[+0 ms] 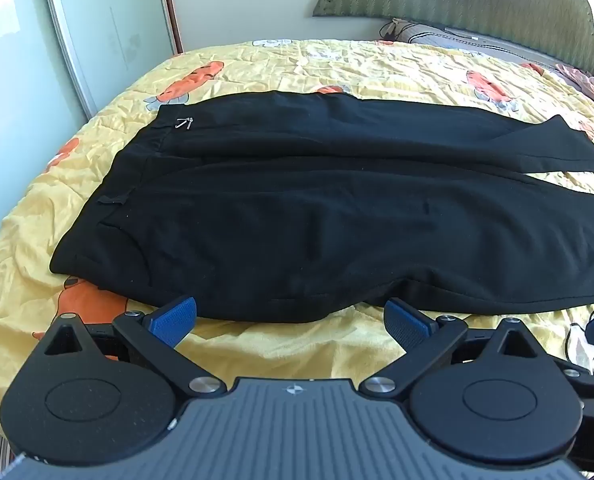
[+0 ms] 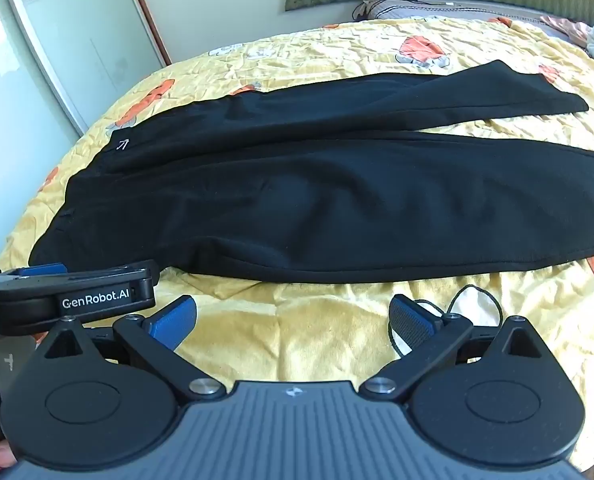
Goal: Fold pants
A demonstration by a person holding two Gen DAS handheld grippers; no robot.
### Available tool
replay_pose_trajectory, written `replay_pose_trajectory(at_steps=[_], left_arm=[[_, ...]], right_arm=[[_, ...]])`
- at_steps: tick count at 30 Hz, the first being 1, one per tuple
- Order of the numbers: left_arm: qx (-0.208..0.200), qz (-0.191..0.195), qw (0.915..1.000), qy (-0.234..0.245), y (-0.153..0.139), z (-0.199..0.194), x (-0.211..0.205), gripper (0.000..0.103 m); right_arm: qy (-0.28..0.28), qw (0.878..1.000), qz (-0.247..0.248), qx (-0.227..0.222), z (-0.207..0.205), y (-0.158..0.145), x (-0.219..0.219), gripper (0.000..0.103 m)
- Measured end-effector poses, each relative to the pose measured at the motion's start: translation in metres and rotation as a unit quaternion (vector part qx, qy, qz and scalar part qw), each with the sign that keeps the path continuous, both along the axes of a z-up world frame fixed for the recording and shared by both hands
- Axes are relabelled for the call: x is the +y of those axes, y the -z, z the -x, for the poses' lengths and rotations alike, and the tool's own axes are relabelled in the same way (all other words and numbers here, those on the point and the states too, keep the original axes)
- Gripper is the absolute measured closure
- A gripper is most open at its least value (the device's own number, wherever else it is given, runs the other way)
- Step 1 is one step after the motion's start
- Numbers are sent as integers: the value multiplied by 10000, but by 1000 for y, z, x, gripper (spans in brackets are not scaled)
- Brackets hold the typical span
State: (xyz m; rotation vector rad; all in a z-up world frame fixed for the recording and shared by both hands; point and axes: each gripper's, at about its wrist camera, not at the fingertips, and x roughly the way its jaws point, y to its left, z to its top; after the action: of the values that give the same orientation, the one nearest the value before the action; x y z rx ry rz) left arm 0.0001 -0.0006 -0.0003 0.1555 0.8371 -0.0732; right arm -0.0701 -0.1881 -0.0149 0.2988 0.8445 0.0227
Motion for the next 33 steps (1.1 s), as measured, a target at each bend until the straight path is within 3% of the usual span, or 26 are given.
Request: replay_pose_trajectory(at_steps=[4,5,33], left_arm=[[15,53,10000,13,2,3,3,1],[11,60,10000,7,2,3,5,1],[165,8,9998,-74,9,-2,6,1]], right_arm=[[40,10000,-14,-22,-3,2,-6,0],[-1,9997,234,-93,-1,0,0,0],[-48,9999,123,-7,-1,3,4,0]])
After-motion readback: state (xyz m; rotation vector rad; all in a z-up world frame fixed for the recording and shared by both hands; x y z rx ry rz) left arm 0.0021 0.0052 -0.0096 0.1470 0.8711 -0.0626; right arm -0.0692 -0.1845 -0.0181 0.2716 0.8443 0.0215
